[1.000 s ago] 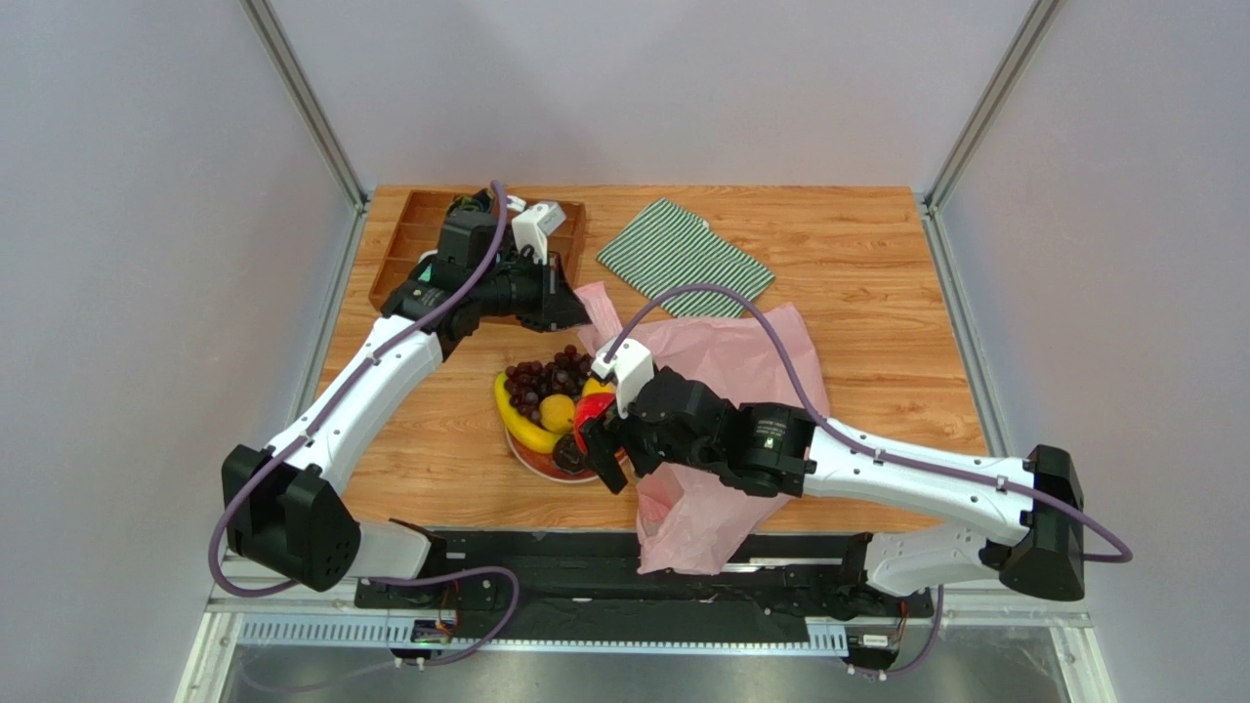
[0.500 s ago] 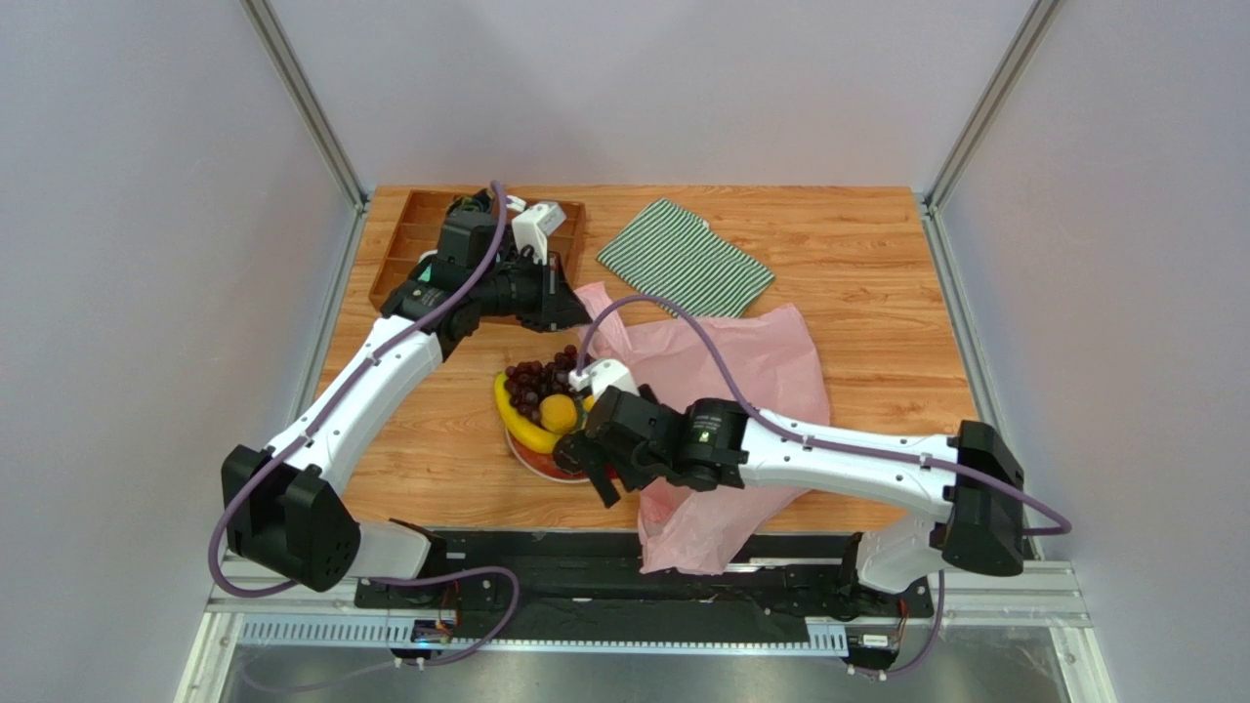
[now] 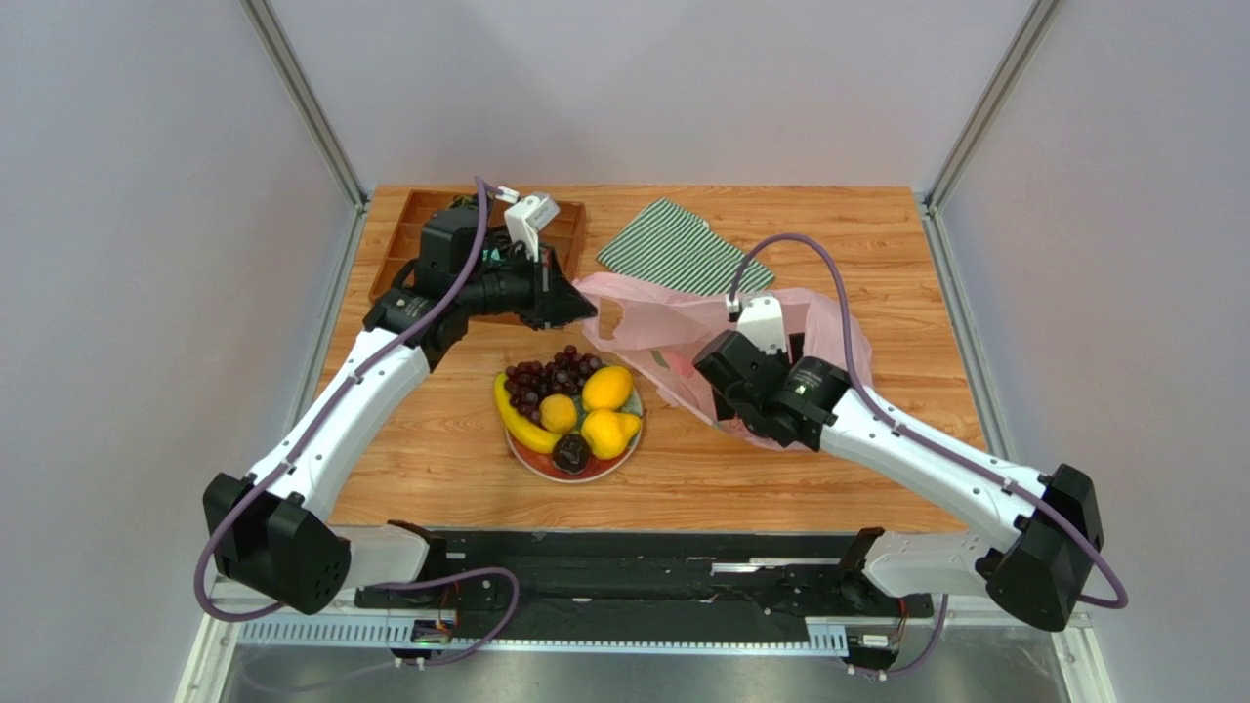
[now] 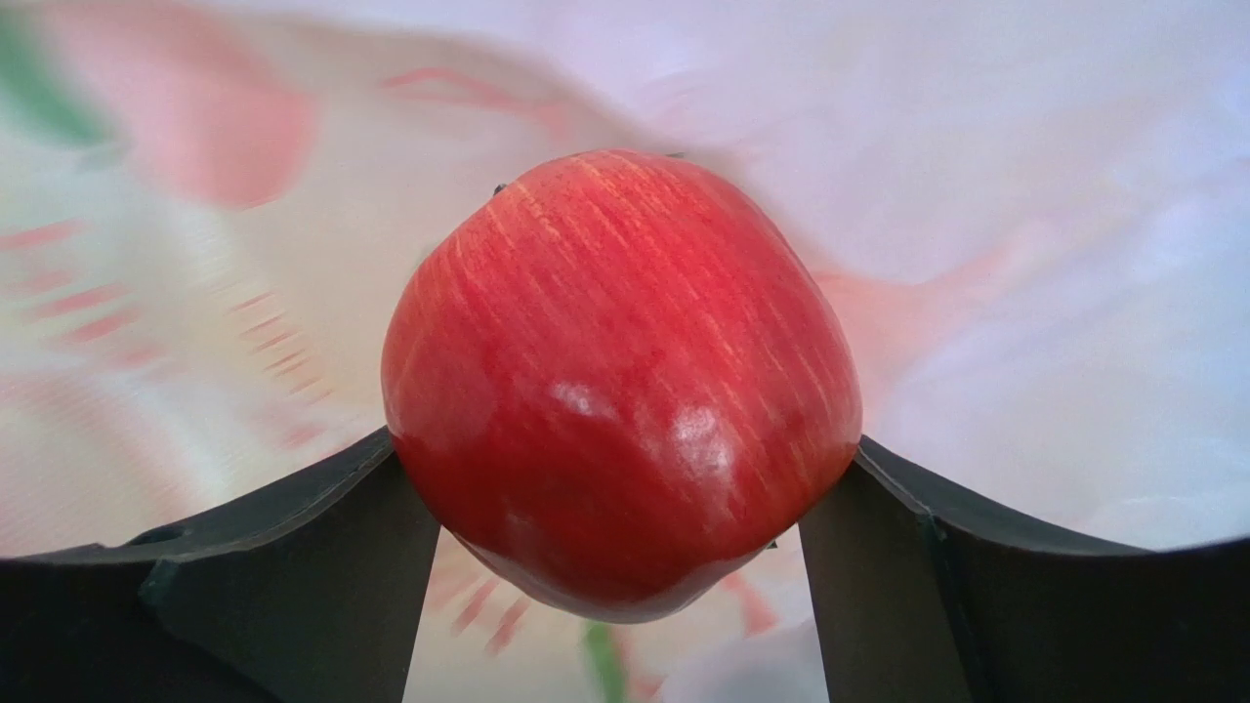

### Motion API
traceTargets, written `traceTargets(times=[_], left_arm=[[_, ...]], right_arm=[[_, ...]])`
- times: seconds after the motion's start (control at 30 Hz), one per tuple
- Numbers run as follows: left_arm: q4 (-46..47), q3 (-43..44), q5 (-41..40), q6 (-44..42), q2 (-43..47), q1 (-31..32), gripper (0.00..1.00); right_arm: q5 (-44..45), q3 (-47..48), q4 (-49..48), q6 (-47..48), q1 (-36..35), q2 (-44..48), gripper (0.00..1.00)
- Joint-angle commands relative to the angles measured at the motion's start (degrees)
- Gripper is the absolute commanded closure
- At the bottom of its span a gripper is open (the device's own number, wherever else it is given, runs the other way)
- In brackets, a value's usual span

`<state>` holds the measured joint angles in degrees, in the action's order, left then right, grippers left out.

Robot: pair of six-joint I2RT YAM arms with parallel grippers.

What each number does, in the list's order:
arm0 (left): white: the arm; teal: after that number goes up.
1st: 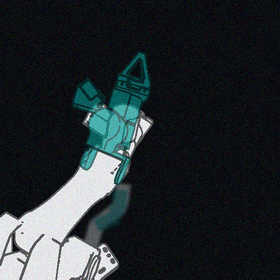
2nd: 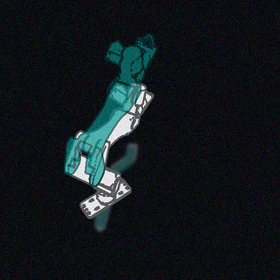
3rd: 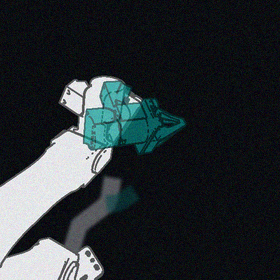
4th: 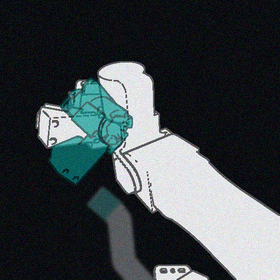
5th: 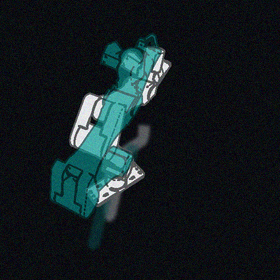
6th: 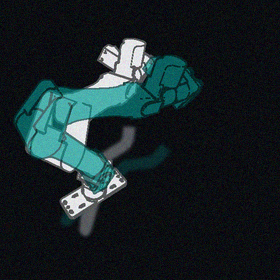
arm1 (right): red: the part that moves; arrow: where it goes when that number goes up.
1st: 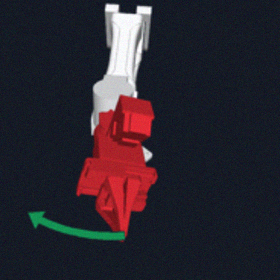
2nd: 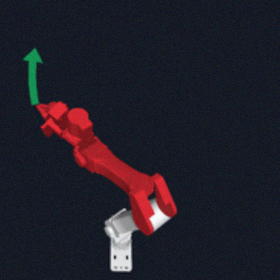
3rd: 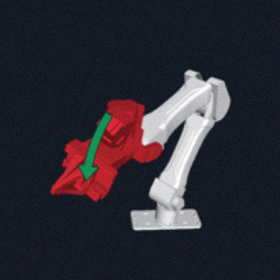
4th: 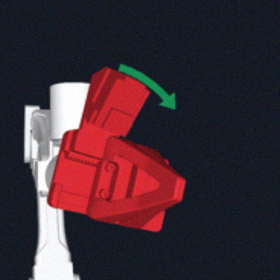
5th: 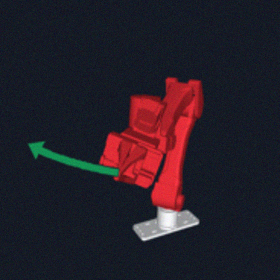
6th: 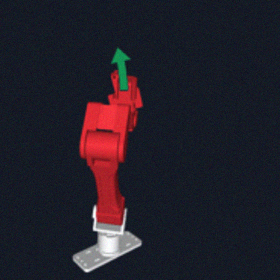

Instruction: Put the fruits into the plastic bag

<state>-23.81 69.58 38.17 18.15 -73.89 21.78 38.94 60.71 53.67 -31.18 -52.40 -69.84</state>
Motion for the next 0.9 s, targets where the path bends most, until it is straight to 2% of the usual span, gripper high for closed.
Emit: traceTargets(times=[0.0,0.13,0.23,0.27,0.43,0.6,0.63,0.87], left_arm=[[6.84,-0.58,8.3,1.0,3.05,0.19,1.0],[9.31,-1.38,9.9,2.5,3.14,0.19,1.0],[8.61,-1.2,9.55,2.42,2.52,0.19,1.0],[8.43,-1.12,9.55,2.33,2.43,0.19,1.0],[7.82,-0.85,9.11,2.41,1.9,0.19,1.0],[7.73,-0.85,9.11,2.41,1.82,0.19,1.0],[7.73,-0.85,9.11,2.5,1.73,0.19,1.0],[7.64,-0.94,8.85,2.5,1.64,0.19,1.0]], right_arm=[[5.71,-2.26,-4.09,3.4,5.55,-2.57,0.71],[5.28,-3.4,-5.41,4.28,9.76,-5.12,0.65],[3.26,-3.49,-6.2,4.28,10.13,-5.48,0.5],[1.77,-3.49,-6.38,4.46,10.13,-5.39,0.39],[-0.53,-3.4,-7.0,4.64,10.74,-5.74,0.08],[-1.32,-3.49,-6.82,4.55,11.18,-5.65,0.04],[-1.32,-3.4,-6.65,4.64,11.27,-5.48,0.0],[-3.08,-2.7,-6.65,4.99,11.53,-3.2,0.0]])
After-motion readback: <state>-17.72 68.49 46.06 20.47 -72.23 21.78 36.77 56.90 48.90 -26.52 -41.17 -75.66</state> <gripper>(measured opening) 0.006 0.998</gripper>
